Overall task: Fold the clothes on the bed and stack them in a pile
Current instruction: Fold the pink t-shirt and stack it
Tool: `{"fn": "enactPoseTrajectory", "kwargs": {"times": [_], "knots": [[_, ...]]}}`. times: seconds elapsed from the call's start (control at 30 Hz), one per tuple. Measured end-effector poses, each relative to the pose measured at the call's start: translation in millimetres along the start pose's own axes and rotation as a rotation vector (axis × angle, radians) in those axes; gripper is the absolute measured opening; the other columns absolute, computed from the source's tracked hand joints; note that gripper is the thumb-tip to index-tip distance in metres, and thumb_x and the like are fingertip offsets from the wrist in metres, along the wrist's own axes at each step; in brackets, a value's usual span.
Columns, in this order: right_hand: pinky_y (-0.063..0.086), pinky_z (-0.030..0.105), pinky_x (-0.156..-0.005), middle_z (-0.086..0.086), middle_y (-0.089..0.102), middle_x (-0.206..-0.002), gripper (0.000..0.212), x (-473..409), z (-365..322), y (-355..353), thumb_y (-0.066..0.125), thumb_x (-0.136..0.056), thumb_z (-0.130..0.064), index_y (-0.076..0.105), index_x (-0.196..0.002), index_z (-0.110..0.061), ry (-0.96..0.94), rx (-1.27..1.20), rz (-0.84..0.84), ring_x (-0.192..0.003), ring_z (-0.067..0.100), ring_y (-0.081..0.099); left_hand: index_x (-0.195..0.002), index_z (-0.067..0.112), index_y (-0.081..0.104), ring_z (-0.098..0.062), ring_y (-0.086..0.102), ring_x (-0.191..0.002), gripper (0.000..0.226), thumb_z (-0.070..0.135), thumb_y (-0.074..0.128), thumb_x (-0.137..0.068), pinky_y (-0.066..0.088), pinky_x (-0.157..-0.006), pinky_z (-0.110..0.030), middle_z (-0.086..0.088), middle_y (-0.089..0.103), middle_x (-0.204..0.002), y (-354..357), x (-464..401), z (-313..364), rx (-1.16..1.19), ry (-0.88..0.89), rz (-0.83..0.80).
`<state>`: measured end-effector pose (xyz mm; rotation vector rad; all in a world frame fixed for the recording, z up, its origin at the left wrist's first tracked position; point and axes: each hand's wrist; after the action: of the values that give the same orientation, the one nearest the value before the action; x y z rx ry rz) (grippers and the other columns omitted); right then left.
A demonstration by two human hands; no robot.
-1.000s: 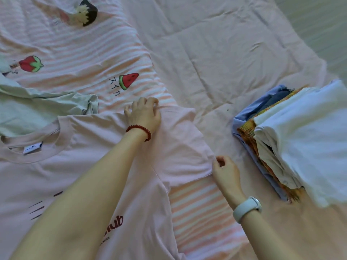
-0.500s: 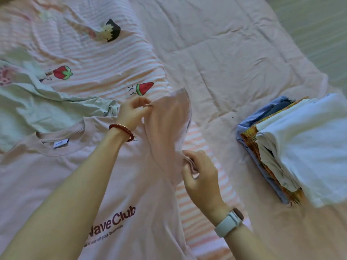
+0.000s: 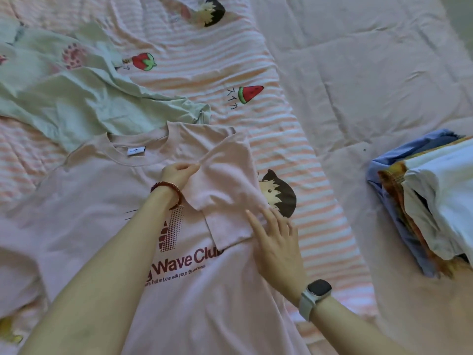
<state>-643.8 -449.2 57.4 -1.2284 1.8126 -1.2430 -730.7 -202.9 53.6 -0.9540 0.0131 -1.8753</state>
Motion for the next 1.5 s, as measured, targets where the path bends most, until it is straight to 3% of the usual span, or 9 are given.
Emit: {"fn": "enactPoseTrajectory", "kwargs": {"times": [0.17,0.4,0.67,0.83,0.97,1.03,1.23,1.33,1.5], "knots": [[0.041,0.032,-0.071,0.003,0.052,-0.112,0.049,-2.7,19.0,9.2,0.052,-0.086,-0.009,0.043,-0.133,-0.019,0.348,-0.398,-0.087,-0.100,0.024,0.048,-0.106,0.010,0.061,-0.016,0.055,-0.074,0.020,0.021,0.052,-0.092,0.045,-0.066,-0.025,-0.004,0.059,-0.090,3.8,-4.6,7.0,-0.060,0.035,0.053],[0.038,0.031,-0.042,0.007,0.046,-0.083,0.025,7.8,34.3,-1.1,0.056,-0.078,0.005,0.060,-0.099,-0.008,0.103,-0.254,-0.013,-0.057,0.026,0.044,-0.118,0.010,0.052,-0.022,0.051,-0.100,0.029,0.025,0.048,-0.094,0.038,-0.081,-0.027,-0.009,0.053,-0.120,-16.0,-12.6,-10.0,-0.167,0.085,0.202],[0.045,0.037,-0.065,0.012,0.063,-0.103,0.046,8.9,25.2,11.0,0.072,-0.053,0.010,0.068,-0.093,-0.012,0.003,0.088,0.084,-0.092,0.029,0.052,-0.133,0.010,0.030,-0.025,0.061,-0.103,0.057,0.012,0.062,-0.087,0.053,-0.087,-0.042,-0.013,0.053,-0.124,13.1,56.0,-59.4,0.684,-0.166,0.232],[0.051,0.042,-0.077,0.014,0.062,-0.118,0.067,3.4,25.3,11.8,0.076,-0.053,0.005,0.066,-0.116,-0.015,-0.154,0.147,-0.070,-0.107,0.032,0.061,-0.126,0.008,0.043,-0.014,0.056,-0.093,0.052,0.027,0.065,-0.083,0.046,-0.087,-0.034,-0.003,0.059,-0.107,51.4,91.7,-86.8,0.074,-0.106,0.216],[0.038,0.054,-0.100,0.009,0.051,-0.137,0.066,-4.1,27.3,8.7,0.070,-0.070,-0.006,0.051,-0.133,-0.014,-0.286,0.286,-0.209,-0.127,0.029,0.048,-0.073,0.013,0.052,-0.028,0.053,-0.084,0.023,0.031,0.060,-0.084,0.046,-0.077,-0.035,-0.010,0.055,-0.080,53.3,83.8,-73.8,-0.039,-0.095,0.160],[0.023,0.056,-0.108,0.008,0.040,-0.146,0.062,-4.9,27.1,7.0,0.060,-0.083,-0.015,0.039,-0.141,-0.016,-0.293,0.298,-0.294,-0.137,0.028,0.033,-0.082,0.011,0.049,-0.024,0.051,-0.081,0.024,0.034,0.054,-0.088,0.044,-0.072,-0.035,-0.006,0.051,-0.085,52.4,85.6,-73.9,-0.023,-0.025,0.179],[0.029,0.062,-0.102,0.010,0.051,-0.137,0.043,-0.7,17.6,1.2,0.057,-0.086,-0.032,0.057,-0.128,-0.019,-0.447,0.309,-0.302,-0.128,0.035,0.045,-0.103,0.012,0.040,-0.025,0.056,-0.079,0.018,0.024,0.049,-0.092,0.044,-0.065,-0.030,-0.003,0.055,-0.085,34.0,109.1,-105.1,-0.041,-0.115,0.320],[-0.001,0.056,-0.113,0.009,0.016,-0.156,0.051,0.5,10.3,11.2,0.027,-0.098,-0.039,0.025,-0.146,-0.021,-0.403,0.334,-0.459,-0.144,0.031,0.010,-0.121,0.012,0.042,-0.022,0.058,-0.092,0.034,0.025,0.051,-0.092,0.046,-0.076,-0.032,-0.004,0.057,-0.103,15.8,127.0,-123.0,-0.135,-0.155,0.245],[-0.001,0.052,-0.113,0.012,0.004,-0.157,0.056,36.3,-18.2,24.2,0.030,-0.097,-0.037,0.013,-0.148,-0.020,-0.414,0.228,-0.550,-0.144,0.030,0.002,-0.126,0.014,0.047,-0.022,0.048,-0.114,0.036,0.020,0.051,-0.091,0.042,-0.097,-0.036,-0.005,0.045,-0.127,-13.0,173.4,-156.7,-0.317,-0.048,0.295]]}}
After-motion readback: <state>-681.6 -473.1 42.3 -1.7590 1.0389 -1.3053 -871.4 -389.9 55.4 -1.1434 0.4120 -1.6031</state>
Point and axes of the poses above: each hand's wrist, its own x-axis away from the middle knuckle, its own y-axis out of the palm, z = x × y
